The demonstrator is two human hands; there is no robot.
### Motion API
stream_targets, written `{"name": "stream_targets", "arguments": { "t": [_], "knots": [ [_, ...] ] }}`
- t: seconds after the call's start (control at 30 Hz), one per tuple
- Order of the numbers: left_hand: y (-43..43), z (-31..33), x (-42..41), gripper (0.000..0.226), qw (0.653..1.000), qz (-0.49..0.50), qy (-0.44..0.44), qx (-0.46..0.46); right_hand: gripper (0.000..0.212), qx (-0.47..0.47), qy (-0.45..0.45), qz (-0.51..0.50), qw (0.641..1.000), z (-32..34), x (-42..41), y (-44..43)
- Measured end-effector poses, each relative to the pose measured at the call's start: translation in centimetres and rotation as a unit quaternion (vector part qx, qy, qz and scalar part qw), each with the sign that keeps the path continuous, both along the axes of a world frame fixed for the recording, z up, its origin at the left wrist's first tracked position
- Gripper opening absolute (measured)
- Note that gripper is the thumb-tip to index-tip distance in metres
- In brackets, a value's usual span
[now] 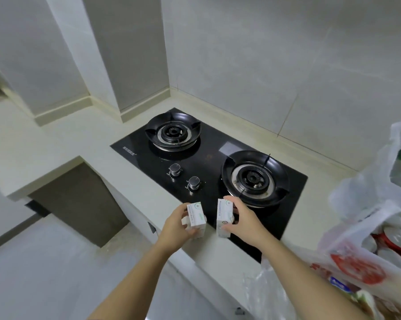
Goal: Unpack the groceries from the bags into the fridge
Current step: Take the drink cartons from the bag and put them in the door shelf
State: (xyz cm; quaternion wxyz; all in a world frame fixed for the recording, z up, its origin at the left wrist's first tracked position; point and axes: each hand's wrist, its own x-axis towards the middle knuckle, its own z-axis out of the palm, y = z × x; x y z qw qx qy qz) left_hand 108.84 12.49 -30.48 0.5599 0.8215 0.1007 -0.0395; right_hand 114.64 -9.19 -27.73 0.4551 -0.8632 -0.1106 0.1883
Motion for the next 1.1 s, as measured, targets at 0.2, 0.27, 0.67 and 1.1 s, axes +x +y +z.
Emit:
{"name": "stream_targets", "arguments": {
  "t": [0.2,0.27,0.67,1.1],
  "knots": [
    [0.0,5.0,-5.9,0.061,0.985,0.149,-0.074,-0.044,0.074,0.071,-0.024,0.124,0.989,7.5,0.2,2.6],
    [0.0,7.5,-8.5,0.062,0.973,0.199,-0.117,-0.024,0.076,0.103,-0.030,0.172,0.979,10.0,-0.7,4.2],
    [-1.6,16.4,-28.0,0.066,0.844,0.484,-0.216,0.084,0.072,0.222,-0.057,0.426,0.875,16.2,-13.1,13.0],
    [-4.4,18.5,-43.0,0.065,0.733,0.624,-0.224,0.154,0.074,0.245,-0.063,0.600,0.759,18.5,-27.1,18.4]
  ]
}}
